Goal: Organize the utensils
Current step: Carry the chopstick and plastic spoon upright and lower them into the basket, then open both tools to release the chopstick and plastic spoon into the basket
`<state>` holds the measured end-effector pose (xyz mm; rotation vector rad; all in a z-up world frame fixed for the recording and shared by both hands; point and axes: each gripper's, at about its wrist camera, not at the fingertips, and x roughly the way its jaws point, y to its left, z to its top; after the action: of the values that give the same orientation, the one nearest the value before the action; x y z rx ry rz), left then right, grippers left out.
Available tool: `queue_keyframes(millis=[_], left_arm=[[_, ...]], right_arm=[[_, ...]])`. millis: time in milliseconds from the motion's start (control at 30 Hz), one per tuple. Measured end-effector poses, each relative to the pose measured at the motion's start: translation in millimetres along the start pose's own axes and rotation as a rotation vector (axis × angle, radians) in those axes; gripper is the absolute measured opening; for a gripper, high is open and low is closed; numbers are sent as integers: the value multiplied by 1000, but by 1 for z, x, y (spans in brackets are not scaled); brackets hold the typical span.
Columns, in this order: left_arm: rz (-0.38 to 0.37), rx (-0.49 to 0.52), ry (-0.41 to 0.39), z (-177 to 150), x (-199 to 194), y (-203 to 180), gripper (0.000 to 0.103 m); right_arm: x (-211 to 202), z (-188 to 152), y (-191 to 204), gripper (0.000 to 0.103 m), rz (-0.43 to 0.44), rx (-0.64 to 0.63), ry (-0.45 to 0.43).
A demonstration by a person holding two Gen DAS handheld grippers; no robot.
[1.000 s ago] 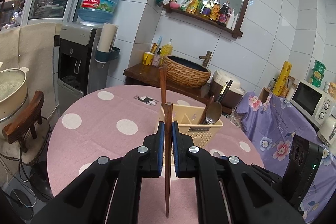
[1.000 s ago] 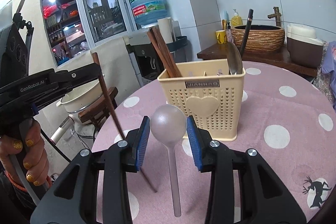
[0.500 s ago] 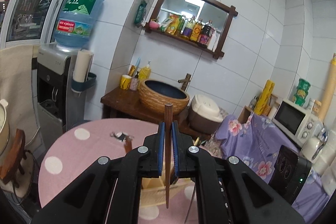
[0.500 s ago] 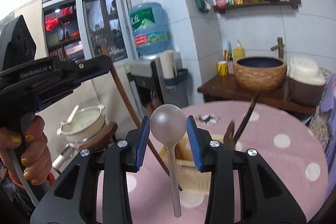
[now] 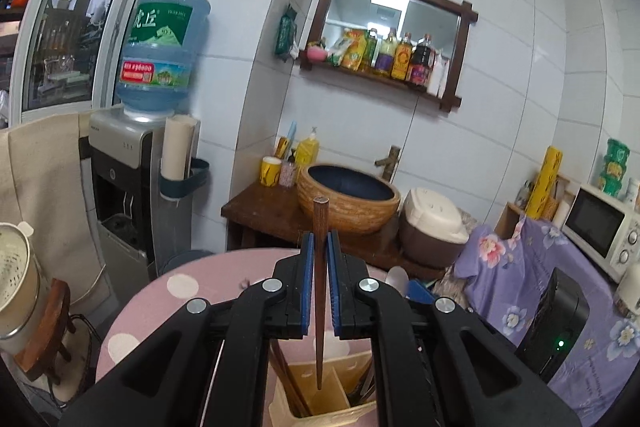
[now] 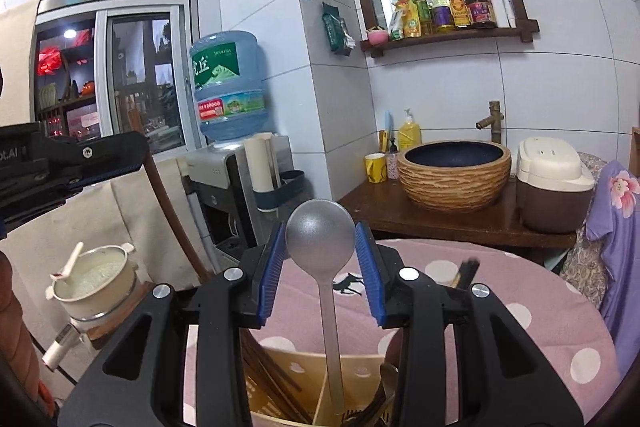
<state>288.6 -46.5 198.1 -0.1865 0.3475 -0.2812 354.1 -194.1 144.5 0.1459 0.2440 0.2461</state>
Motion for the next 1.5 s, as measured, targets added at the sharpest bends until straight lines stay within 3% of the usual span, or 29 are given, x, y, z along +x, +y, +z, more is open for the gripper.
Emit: queue_keyframes(millis=[333,667,767,833,967,1067,1133,1167,1233,1300,1500], left_arm=[[-3,10,79,-54,15,5,8],[-2,-18,178,-95,31,15,8],[0,-16,181,-99,31,16,8],[-8,-9,169,-100,26,15,8],[-12,12,155,-102,15,12,10],[-16,16,151,-106,6,13,33],[-17,23,136,-110,-3,14,55],[-13,29,129,-111,-7,14,59],[-4,39,104,-116,-20,17,82],[7,38,68,-123,-33,23,95],[41,34,31,-156,-63,43,98]], right_arm=[[-21,-58,10,37,-106,-119,20],[-24,-90,9,38,-168,-174,85],[-29,-94,8,41,-171,-169,83],[-33,-95,6,52,-168,-164,84],[-46,-98,1,53,-178,-148,75],[-58,-102,-4,54,-180,-120,83],[-68,-104,-6,61,-177,-105,86],[-72,-104,-7,65,-176,-98,87],[-84,-106,-11,66,-169,-81,89],[-97,-110,-13,74,-166,-70,101],[-133,-137,-15,85,-192,-27,151]])
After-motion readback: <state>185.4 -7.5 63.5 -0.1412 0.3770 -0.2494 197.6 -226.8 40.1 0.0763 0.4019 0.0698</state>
